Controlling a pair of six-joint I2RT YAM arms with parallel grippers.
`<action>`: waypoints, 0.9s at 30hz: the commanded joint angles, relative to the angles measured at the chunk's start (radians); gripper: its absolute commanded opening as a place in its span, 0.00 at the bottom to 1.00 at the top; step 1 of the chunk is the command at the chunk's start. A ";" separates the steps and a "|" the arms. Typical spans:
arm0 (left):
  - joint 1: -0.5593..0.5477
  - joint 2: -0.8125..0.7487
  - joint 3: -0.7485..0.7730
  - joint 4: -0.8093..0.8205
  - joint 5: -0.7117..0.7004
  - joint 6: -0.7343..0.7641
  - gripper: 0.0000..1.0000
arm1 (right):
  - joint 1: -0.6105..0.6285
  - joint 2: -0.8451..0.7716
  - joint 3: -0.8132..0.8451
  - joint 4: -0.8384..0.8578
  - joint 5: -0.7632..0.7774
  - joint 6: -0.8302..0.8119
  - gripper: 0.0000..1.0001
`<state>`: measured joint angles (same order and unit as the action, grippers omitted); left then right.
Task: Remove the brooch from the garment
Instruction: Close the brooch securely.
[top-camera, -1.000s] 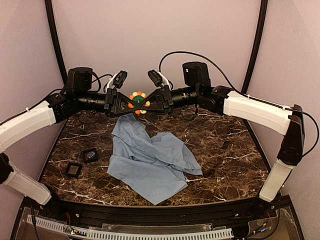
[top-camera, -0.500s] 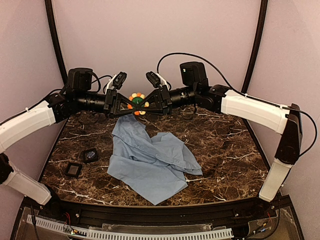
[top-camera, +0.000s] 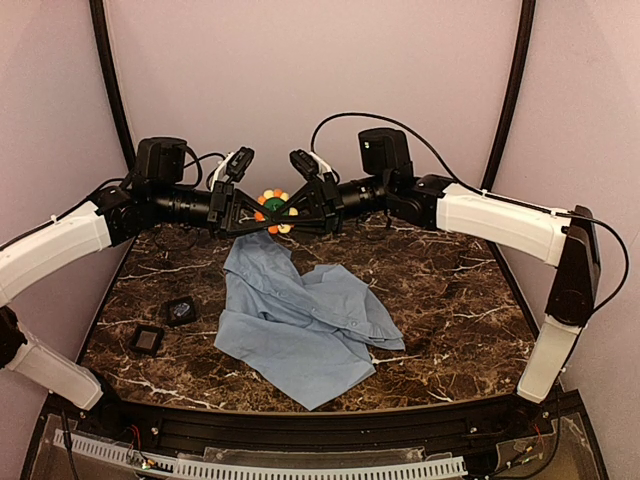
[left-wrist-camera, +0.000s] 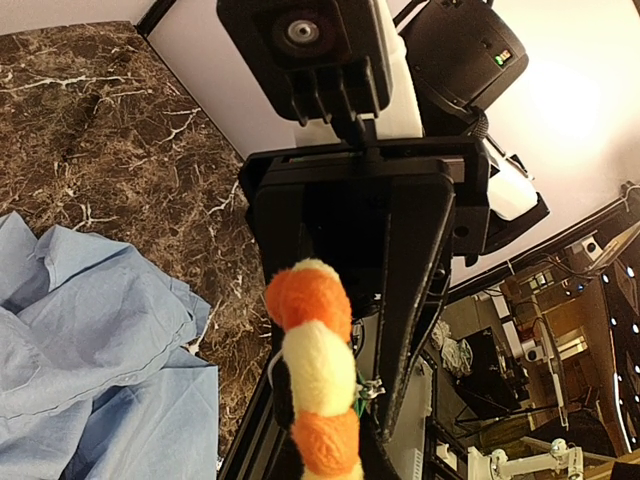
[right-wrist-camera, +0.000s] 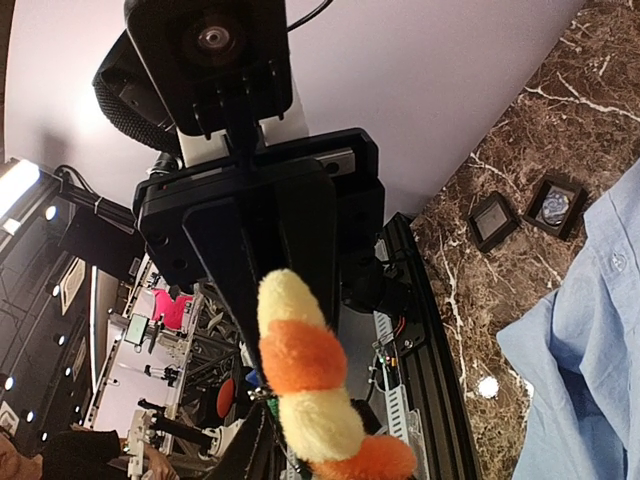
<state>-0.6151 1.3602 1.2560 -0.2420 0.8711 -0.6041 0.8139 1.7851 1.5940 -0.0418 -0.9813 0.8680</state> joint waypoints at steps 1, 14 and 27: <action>-0.014 -0.017 0.020 0.001 0.017 0.035 0.01 | -0.001 0.030 -0.018 0.084 -0.031 0.055 0.24; -0.014 -0.022 0.021 -0.005 0.015 0.041 0.01 | -0.011 0.025 -0.062 0.166 -0.057 0.118 0.27; -0.014 -0.025 0.022 -0.007 0.013 0.044 0.01 | -0.044 0.006 -0.093 0.071 0.040 0.125 0.26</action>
<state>-0.6193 1.3609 1.2560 -0.2687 0.8478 -0.5823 0.7967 1.7954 1.5291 0.0891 -1.0161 0.9791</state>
